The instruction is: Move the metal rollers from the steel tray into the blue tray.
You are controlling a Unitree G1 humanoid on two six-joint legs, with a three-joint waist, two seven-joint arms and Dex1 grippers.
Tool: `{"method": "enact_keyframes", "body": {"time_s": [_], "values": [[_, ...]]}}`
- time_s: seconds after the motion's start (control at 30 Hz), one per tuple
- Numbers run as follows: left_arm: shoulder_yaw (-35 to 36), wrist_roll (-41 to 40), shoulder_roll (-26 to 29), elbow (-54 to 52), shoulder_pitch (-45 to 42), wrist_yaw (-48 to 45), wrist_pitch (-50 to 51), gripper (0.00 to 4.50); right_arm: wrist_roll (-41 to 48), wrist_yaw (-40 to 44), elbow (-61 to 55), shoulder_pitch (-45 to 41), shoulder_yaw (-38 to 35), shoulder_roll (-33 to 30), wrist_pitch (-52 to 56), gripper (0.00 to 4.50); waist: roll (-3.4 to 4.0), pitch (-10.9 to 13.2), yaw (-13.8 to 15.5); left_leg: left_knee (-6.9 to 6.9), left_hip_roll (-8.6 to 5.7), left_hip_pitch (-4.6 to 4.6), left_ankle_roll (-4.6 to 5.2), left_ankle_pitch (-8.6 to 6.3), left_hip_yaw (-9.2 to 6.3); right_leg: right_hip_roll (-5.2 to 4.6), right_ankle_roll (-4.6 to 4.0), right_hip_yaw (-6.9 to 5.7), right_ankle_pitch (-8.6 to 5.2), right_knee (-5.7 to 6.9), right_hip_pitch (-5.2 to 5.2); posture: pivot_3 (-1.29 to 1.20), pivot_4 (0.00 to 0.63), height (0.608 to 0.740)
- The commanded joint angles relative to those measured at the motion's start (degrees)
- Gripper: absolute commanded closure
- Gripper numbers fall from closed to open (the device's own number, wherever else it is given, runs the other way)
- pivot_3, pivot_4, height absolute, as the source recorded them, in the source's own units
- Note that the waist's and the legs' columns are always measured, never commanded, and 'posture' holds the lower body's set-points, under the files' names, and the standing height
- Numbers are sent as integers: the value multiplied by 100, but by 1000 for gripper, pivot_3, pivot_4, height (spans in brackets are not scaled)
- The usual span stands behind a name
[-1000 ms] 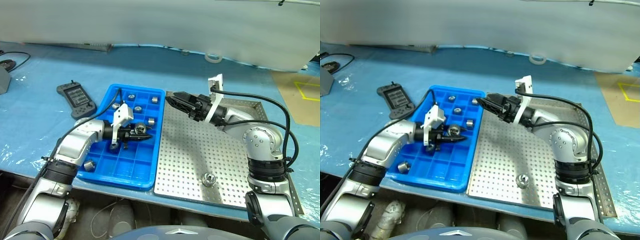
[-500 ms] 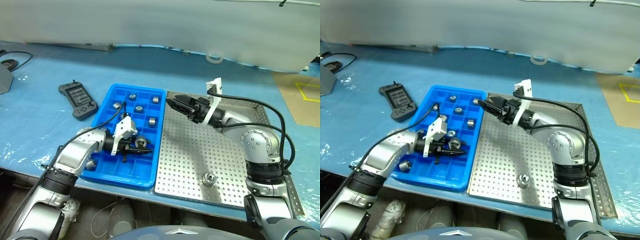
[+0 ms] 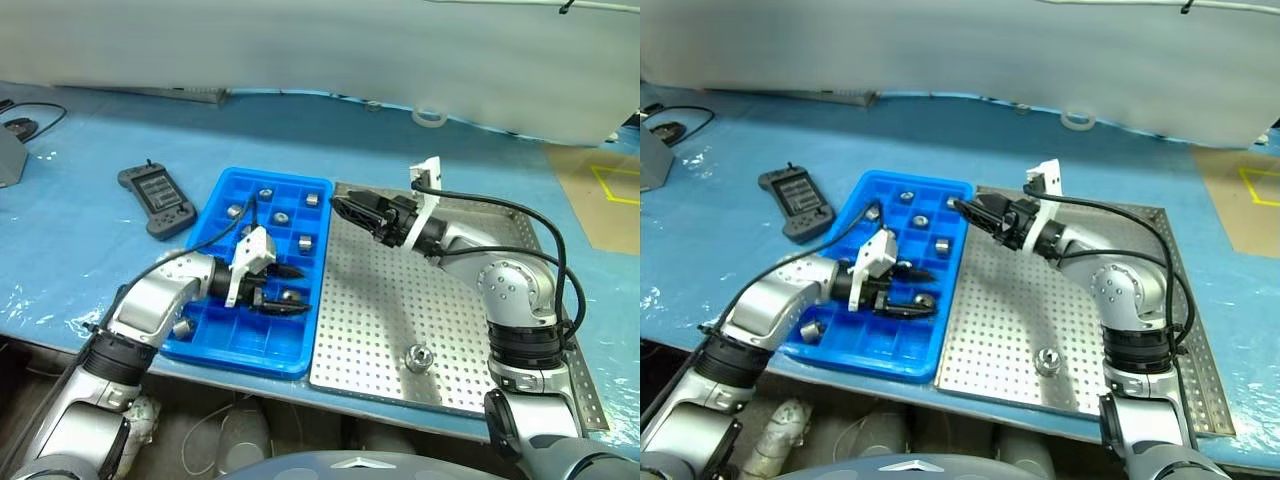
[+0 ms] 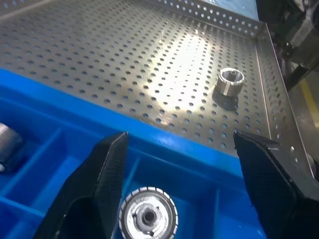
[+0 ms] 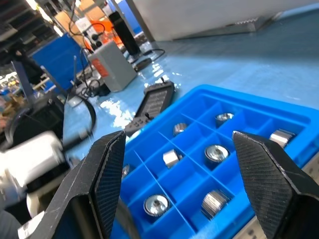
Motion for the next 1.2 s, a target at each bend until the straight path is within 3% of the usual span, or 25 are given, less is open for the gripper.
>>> {"method": "enact_keyframes", "body": {"time_s": [0.03,0.17,0.3,0.57,0.7,1.2], "values": [[540,-362,-43,37,-433,163,121,973,376,702,-887,610,-273,-880,259,916,4,2,35,1,-3,-3,1,0,-1,-1,0,0,0,-2,2,-79,150,740],[707,-651,-12,-104,-394,-61,129,973,-511,2338,-1735,2308,-26,-2863,-539,916,25,-3,45,0,-10,3,42,-26,-1,-2,1,3,0,-37,33,-81,150,740],[570,-642,32,-261,-32,-191,11,973,-913,3197,-2255,3846,-467,-3878,-1152,916,26,-8,-1,5,-2,-14,73,-47,2,-2,3,-4,-1,-75,34,-93,150,740],[398,-584,-150,-310,171,-51,-97,973,-1510,2930,-2662,4856,-276,-3570,-1762,916,22,-10,-47,26,9,19,94,-61,26,-12,4,1,-4,-72,48,-94,150,740],[386,-544,-166,-346,263,-24,-192,973,-1813,2788,-2509,4945,-180,-3291,-2094,916,22,-10,-40,26,7,38,96,-61,32,-28,35,10,-22,-74,55,-86,150,740],[213,-366,-261,-578,751,187,-567,973,-2229,2571,-1991,5056,-100,-2962,-2350,916,23,-18,-15,24,10,27,125,-78,74,-28,1,13,-3,-75,42,-72,150,740]]}}
